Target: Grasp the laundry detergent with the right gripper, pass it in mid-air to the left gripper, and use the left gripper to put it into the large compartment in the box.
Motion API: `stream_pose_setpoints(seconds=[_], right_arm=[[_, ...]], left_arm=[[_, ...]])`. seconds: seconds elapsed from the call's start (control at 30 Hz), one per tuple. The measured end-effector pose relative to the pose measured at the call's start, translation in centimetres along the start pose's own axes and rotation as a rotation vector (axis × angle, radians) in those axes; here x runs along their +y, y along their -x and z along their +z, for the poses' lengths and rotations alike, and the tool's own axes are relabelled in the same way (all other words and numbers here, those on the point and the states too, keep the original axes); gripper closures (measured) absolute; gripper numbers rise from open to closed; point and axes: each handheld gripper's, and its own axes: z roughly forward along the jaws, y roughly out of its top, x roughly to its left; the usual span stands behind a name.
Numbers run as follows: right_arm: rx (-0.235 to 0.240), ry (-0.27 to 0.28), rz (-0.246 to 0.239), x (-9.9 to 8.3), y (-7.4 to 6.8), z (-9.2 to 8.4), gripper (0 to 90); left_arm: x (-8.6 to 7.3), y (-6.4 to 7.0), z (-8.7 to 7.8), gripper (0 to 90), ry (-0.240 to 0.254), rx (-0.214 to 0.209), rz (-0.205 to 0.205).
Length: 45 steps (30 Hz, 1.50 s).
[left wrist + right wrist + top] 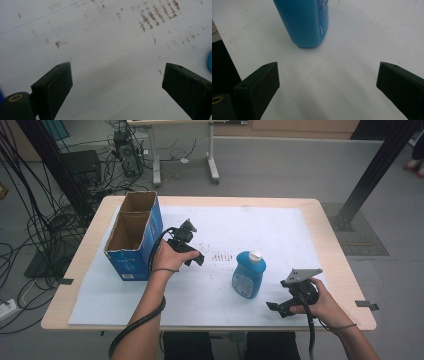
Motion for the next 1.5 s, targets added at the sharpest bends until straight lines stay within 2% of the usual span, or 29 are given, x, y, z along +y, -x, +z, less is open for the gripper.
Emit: stream_pose_setpoints(seconds=[0.43, 0.77, 1.17, 1.5], right_arm=[[0.005, 0.057, -0.001, -0.2, -0.3, 0.3, 4.3], [0.015, 0.130, 0.014, -0.5, -0.6, 0.8, 4.3], [0.025, 0.192, 0.022, -0.8, -0.8, 1.3, 4.3], [0.010, 0.231, 0.027, -1.5, -0.8, 2.0, 4.3]], left_arm=[[-0.1, -0.1, -0.1, 9.7, 0.002, -0.004, -0.009], [-0.1, -0.3, -0.4, 9.7, 0.010, -0.004, -0.015], [-0.1, -0.2, -0.4, 9.7, 0.008, -0.008, -0.014], [-0.2, -0.3, -0.4, 9.7, 0.008, -0.011, -0.017]])
